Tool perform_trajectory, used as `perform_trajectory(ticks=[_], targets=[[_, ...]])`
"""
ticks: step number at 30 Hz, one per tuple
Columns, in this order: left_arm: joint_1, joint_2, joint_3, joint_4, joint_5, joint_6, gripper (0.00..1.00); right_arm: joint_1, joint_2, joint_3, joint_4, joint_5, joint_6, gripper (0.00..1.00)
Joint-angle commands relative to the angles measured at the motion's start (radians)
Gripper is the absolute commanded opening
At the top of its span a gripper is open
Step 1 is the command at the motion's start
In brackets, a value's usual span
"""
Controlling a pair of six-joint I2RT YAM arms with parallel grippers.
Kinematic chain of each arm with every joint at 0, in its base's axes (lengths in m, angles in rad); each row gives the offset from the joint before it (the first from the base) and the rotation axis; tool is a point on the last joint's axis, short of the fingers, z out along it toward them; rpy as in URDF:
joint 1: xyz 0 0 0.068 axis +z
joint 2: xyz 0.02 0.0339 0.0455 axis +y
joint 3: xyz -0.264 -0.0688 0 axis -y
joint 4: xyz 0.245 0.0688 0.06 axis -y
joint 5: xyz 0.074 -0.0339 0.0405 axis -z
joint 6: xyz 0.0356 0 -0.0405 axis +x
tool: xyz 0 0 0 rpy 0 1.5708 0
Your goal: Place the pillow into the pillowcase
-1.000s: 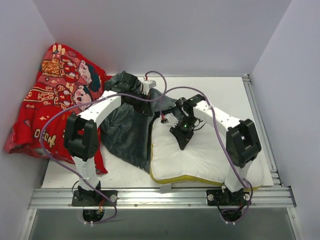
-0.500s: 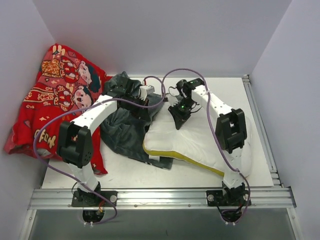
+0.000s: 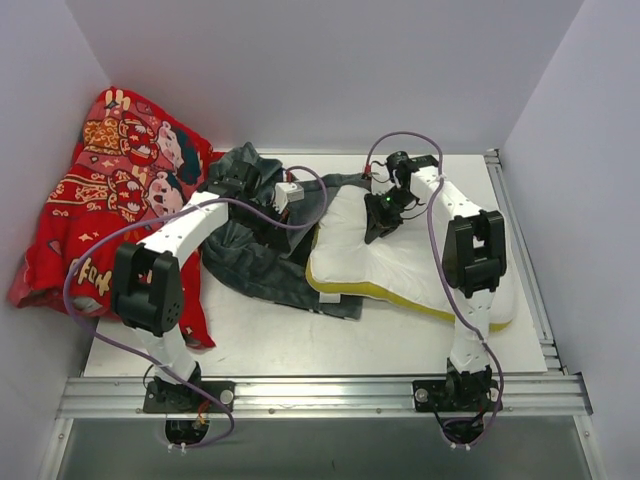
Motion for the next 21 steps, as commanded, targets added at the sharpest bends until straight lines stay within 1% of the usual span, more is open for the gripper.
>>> perform_trajectory(ticks=[1, 2, 3, 4, 6, 8, 9, 10, 11, 13, 14, 16, 17, 19, 20, 21], targets=[[0.0, -0.076, -0.037, -0.057, 0.063, 0.098, 0.02, 0.014, -0.031, -0.043, 0.132, -0.017, 0.164, 0.0], [0.0, -0.079, -0.043, -0.059, 0.076, 0.101, 0.06, 0.014, -0.035, -0.055, 0.155, -0.017, 0.186, 0.0], [-0.002, -0.082, -0.056, -0.057, 0.08, 0.097, 0.23, 0.014, -0.035, -0.06, 0.168, -0.013, 0.195, 0.0], [-0.002, -0.084, -0.06, -0.048, 0.069, 0.08, 0.29, 0.014, -0.036, -0.065, 0.175, -0.013, 0.2, 0.0], [0.0, -0.085, -0.077, -0.042, 0.035, 0.02, 0.39, 0.014, -0.036, -0.066, 0.183, -0.023, 0.212, 0.0], [0.009, -0.133, -0.128, 0.018, 0.018, -0.011, 0.42, 0.014, -0.035, -0.072, 0.186, -0.035, 0.22, 0.0], [0.011, -0.162, -0.158, 0.054, 0.003, -0.011, 0.45, 0.014, -0.035, -0.077, 0.188, -0.037, 0.22, 0.0], [0.011, -0.196, -0.225, 0.128, -0.003, 0.0, 0.52, 0.014, -0.036, -0.08, 0.189, -0.039, 0.223, 0.0], [0.009, -0.263, -0.25, 0.156, 0.003, 0.021, 0.53, 0.014, -0.041, -0.083, 0.192, -0.039, 0.226, 0.0], [0.004, -0.335, -0.302, 0.193, 0.035, 0.136, 0.55, 0.013, -0.041, -0.094, 0.197, -0.034, 0.237, 0.0], [-0.002, -0.352, -0.315, 0.194, 0.058, 0.246, 0.57, 0.013, -0.042, -0.098, 0.2, -0.036, 0.238, 0.0], [-0.031, -0.395, -0.344, 0.194, 0.052, 0.352, 0.59, 0.014, -0.044, -0.102, 0.2, -0.034, 0.246, 0.0], [-0.046, -0.404, -0.375, 0.191, 0.043, 0.453, 0.59, 0.013, -0.044, -0.105, 0.202, -0.034, 0.249, 0.0], [-0.099, -0.408, -0.396, 0.172, -0.005, 0.55, 0.58, 0.013, -0.044, -0.112, 0.202, -0.042, 0.257, 0.0], [-0.115, -0.405, -0.419, 0.162, -0.02, 0.64, 0.55, 0.011, -0.044, -0.114, 0.203, -0.046, 0.26, 0.0], [-0.136, -0.402, -0.428, 0.156, -0.044, 0.682, 0.54, 0.011, -0.044, -0.115, 0.203, -0.054, 0.264, 0.0]])
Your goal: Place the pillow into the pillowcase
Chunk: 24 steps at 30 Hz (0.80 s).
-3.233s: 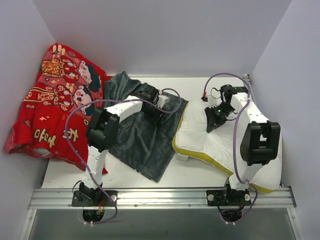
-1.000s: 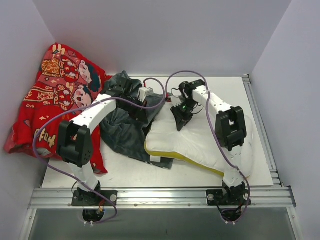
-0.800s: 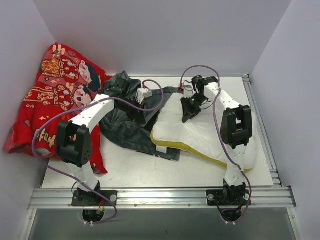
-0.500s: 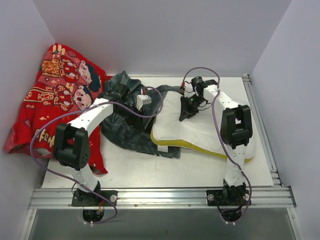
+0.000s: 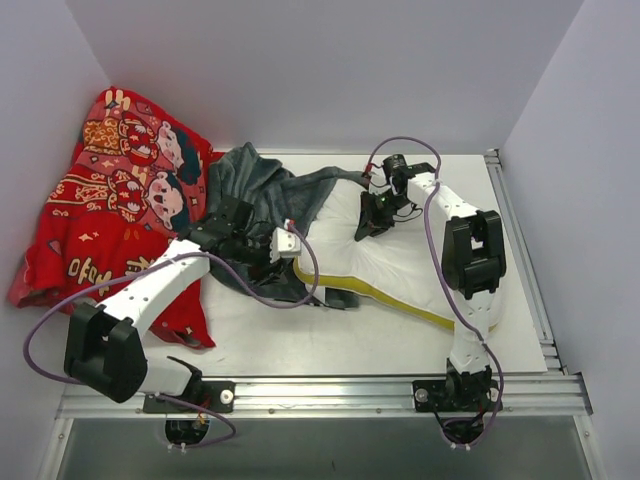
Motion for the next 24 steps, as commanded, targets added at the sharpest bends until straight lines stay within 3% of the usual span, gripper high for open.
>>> perform_trajectory(ticks=[1, 3, 7, 18, 24], targets=[[-0.064, 0.01, -0.058, 0.004, -0.046, 0.312, 0.53, 0.001, -0.033, -0.023, -0.005, -0.018, 0.042, 0.0], [-0.101, 0.013, -0.104, 0.012, -0.098, 0.424, 0.51, -0.001, -0.03, -0.023, -0.005, -0.029, 0.048, 0.0], [-0.126, 0.013, -0.17, 0.114, -0.172, 0.498, 0.5, -0.007, -0.018, -0.02, -0.006, -0.072, 0.057, 0.0], [-0.175, 0.009, -0.493, 0.819, -0.355, 0.617, 0.56, -0.016, -0.006, -0.034, -0.009, -0.126, 0.073, 0.0], [-0.187, 0.033, -0.553, 0.989, -0.353, 0.626, 0.57, -0.019, -0.007, -0.032, -0.012, -0.145, 0.071, 0.0]])
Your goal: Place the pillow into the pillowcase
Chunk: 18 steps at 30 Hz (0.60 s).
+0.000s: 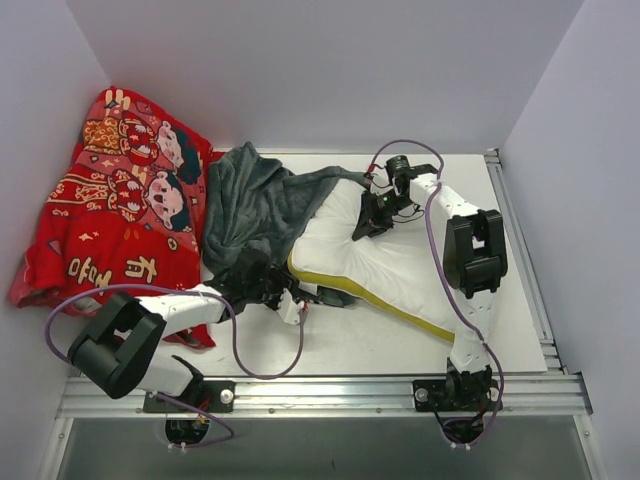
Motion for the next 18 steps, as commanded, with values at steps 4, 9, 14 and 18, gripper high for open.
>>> perform_trajectory(ticks=[4, 9, 14, 18], targets=[[-0.008, -0.02, -0.048, 0.278, 0.024, 0.064, 0.55, -0.006, -0.007, -0.007, -0.038, -0.048, 0.025, 0.0], [-0.008, -0.113, -0.071, 0.191, 0.071, 0.099, 0.54, -0.015, -0.011, 0.008, -0.043, -0.066, 0.034, 0.0], [-0.009, -0.245, -0.052, 0.018, 0.13, 0.106, 0.56, -0.031, -0.017, 0.03, -0.049, -0.083, 0.048, 0.0], [-0.011, -0.259, -0.065, -0.009, 0.124, 0.134, 0.56, -0.037, -0.014, 0.042, -0.048, -0.101, 0.064, 0.0]])
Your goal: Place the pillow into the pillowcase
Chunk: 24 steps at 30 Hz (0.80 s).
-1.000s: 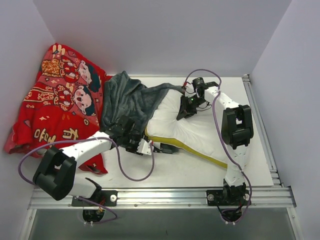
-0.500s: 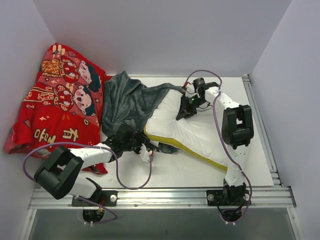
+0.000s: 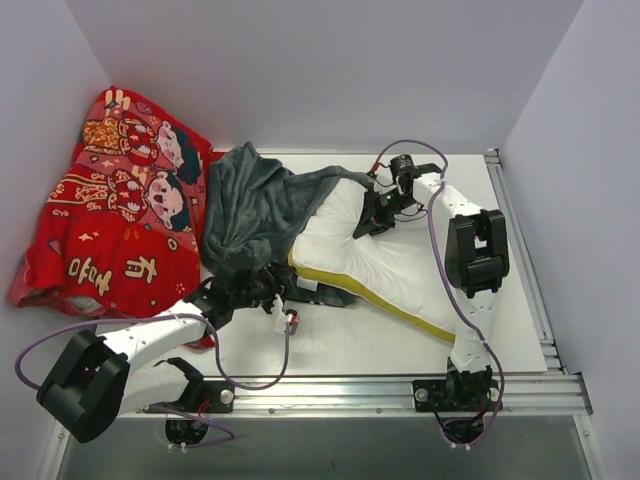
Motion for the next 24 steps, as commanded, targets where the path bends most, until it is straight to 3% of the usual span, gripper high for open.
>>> perform_trajectory(ticks=[1, 4, 10, 20, 24], targets=[[-0.005, 0.003, 0.016, -0.057, 0.043, 0.039, 0.56, -0.009, -0.014, 0.041, -0.048, -0.066, 0.049, 0.0], [-0.005, 0.049, 0.021, -0.01, 0.01, 0.044, 0.55, -0.011, -0.013, 0.04, -0.048, -0.079, 0.057, 0.0], [-0.002, 0.12, 0.041, 0.01, 0.011, 0.064, 0.44, -0.026, -0.001, 0.055, -0.046, -0.122, 0.094, 0.0], [0.021, -0.009, -0.056, -0.04, 0.039, 0.088, 0.33, -0.048, 0.016, 0.073, -0.043, -0.182, 0.124, 0.0], [0.022, 0.015, -0.045, -0.012, 0.039, 0.107, 0.3, -0.048, 0.023, 0.072, -0.041, -0.203, 0.134, 0.0]])
